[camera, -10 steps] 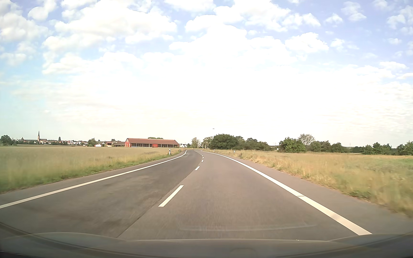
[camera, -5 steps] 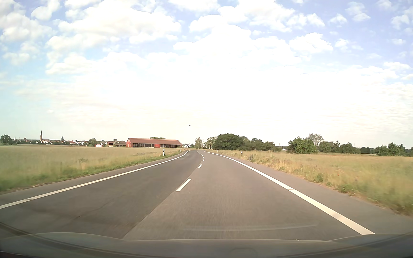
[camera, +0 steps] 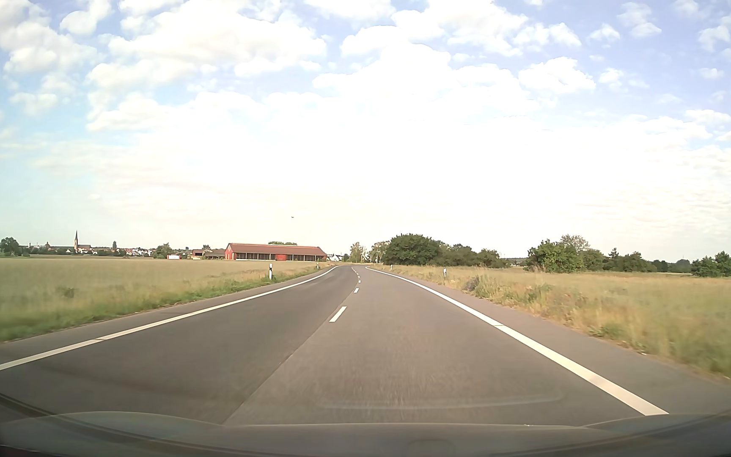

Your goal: Follow the waypoints while adhering to traffic rules and regulations

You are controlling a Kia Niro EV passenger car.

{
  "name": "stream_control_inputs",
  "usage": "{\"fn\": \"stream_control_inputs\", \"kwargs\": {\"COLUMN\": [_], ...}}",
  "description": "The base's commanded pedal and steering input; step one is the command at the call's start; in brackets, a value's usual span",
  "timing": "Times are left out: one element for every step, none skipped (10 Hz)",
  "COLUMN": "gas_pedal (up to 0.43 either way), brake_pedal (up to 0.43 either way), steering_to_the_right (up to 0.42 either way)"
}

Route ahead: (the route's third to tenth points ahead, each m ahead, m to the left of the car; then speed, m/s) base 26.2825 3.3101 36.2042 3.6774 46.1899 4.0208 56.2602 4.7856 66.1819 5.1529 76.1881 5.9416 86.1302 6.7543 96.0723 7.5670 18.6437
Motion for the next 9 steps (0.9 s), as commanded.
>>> {"fn": "stream_control_inputs", "kwargs": {"gas_pedal": [0.087, 0.087, 0.087, 0.087, 0.087, 0.087, 0.087, 0.087, 0.087], "brake_pedal": [0.030, 0.030, 0.030, 0.030, 0.030, 0.030, 0.024, 0.030, 0.030], "steering_to_the_right": [-0.005, -0.005, -0.005, -0.005, -0.006, -0.005, -0.005, -0.005, -0.005]}}
